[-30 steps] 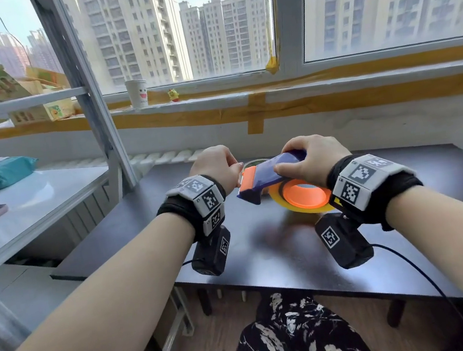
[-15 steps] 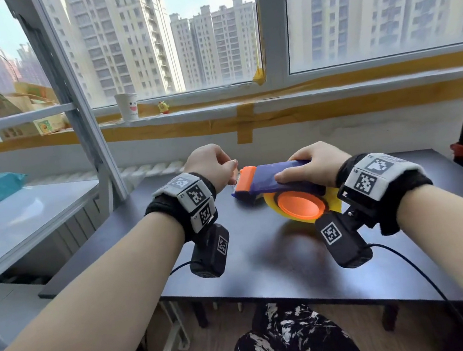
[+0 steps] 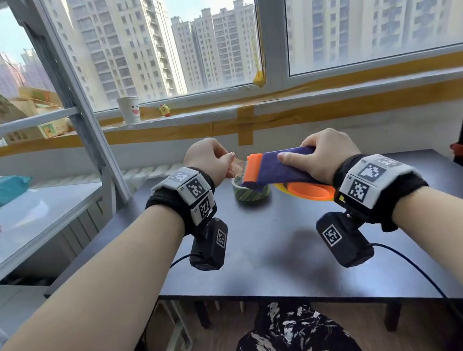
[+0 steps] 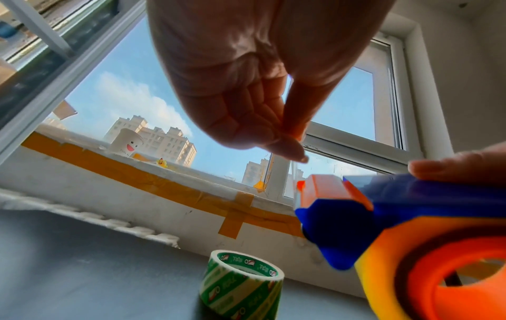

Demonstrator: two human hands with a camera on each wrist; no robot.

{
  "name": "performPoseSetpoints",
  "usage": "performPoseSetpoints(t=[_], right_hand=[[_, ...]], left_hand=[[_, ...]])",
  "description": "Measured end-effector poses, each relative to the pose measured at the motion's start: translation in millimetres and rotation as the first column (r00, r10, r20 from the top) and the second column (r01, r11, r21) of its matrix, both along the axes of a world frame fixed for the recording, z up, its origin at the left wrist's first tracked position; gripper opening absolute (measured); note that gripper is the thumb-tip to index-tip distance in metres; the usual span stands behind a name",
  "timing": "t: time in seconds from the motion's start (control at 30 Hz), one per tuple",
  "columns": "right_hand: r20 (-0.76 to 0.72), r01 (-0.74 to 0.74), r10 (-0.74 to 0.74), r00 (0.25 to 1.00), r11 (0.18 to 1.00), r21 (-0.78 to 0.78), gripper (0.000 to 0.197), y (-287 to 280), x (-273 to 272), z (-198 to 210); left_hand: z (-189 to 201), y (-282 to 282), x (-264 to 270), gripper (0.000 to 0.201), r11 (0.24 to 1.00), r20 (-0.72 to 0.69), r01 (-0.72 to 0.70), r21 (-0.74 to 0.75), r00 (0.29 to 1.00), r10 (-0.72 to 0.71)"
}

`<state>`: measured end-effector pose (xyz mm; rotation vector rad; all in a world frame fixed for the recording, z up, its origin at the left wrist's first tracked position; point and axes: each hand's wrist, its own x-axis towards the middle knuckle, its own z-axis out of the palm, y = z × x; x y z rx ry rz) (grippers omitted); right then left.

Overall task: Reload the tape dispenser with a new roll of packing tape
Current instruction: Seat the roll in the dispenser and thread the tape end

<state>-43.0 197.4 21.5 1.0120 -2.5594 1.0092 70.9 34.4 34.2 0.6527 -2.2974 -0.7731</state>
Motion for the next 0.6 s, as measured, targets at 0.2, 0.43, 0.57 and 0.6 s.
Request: performPoseSetpoints(t=[0.2, 0.43, 0.57, 0.6], right_hand=[[-0.100, 0.025, -0.023, 0.995, 1.000, 0.015, 0.042, 1, 5, 8], [-0.176, 0.036, -0.026, 0.984, 0.998, 0.056, 0.044, -6, 9, 14], [-0.243, 0.058, -0.035, 0.969, 0.994, 0.089, 0.046, -10, 14, 19], [-0.257, 0.063, -0.035, 0.966, 0.993, 0.102, 0.046, -11, 16, 20]], left_hand=[[-2, 6, -2, 0.027, 0.993, 0.001, 0.001, -0.121, 1.000, -0.001], [-8, 11, -6, 0.012, 0.967, 0.004, -0.049, -0.252, 0.999, 0.051], [-8, 11, -4, 0.012, 0.954, 0.020, -0.042, -0.298, 0.999, 0.051], [-8, 11, -5, 0.015, 0.954, 0.020, -0.044, -0.296, 0.998, 0.052]])
